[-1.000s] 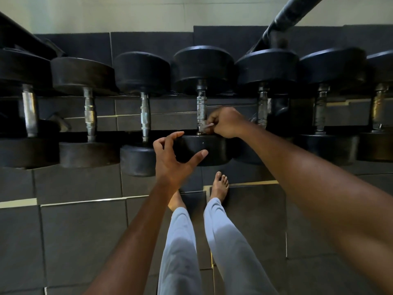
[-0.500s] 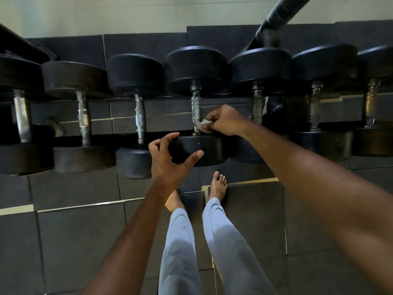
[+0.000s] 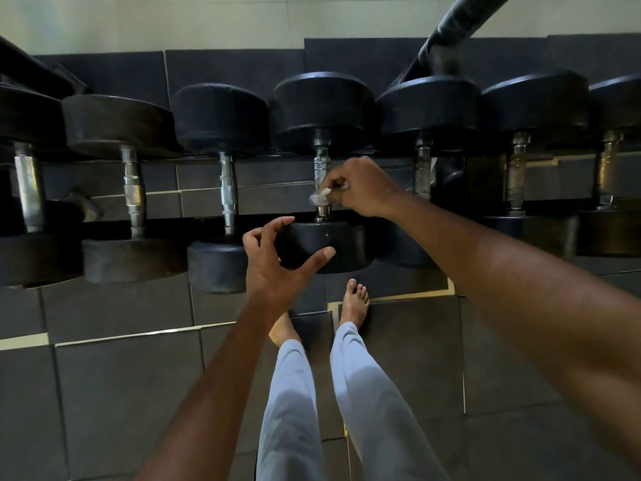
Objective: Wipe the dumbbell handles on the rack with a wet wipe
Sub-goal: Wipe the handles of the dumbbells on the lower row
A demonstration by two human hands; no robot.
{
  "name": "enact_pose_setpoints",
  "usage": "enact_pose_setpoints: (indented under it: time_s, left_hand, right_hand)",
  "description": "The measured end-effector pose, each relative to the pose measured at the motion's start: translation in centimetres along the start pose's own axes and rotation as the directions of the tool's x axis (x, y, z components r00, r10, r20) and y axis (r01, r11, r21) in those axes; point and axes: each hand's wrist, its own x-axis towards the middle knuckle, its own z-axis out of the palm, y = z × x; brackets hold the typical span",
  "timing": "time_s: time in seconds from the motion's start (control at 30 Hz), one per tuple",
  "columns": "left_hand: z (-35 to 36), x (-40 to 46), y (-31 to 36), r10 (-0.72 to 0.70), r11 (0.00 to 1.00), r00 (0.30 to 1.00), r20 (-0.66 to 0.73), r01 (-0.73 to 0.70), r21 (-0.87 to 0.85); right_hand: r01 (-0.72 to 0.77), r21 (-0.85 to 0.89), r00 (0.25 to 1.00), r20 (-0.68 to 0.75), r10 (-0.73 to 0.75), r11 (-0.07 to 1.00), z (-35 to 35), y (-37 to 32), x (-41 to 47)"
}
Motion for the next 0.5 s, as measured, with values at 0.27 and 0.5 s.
enact_pose_setpoints:
  time_s: [0.27, 0.5]
  left_hand:
    - [0.1, 0.1, -0.3, 0.005, 1.0, 1.0, -0.003, -0.005, 0.011]
    - [0.1, 0.2, -0.3, 0.015, 1.0, 1.0, 0.002, -0.015, 0.007]
  right_hand:
    - [-0.124, 0.049, 0.839, -0.528, 0.131, 0.991, 1.7, -0.9, 3.3]
    - [-0.183, 0.117, 0.764, -0.608, 0.216, 0.976, 2.9, -1.8, 3.1]
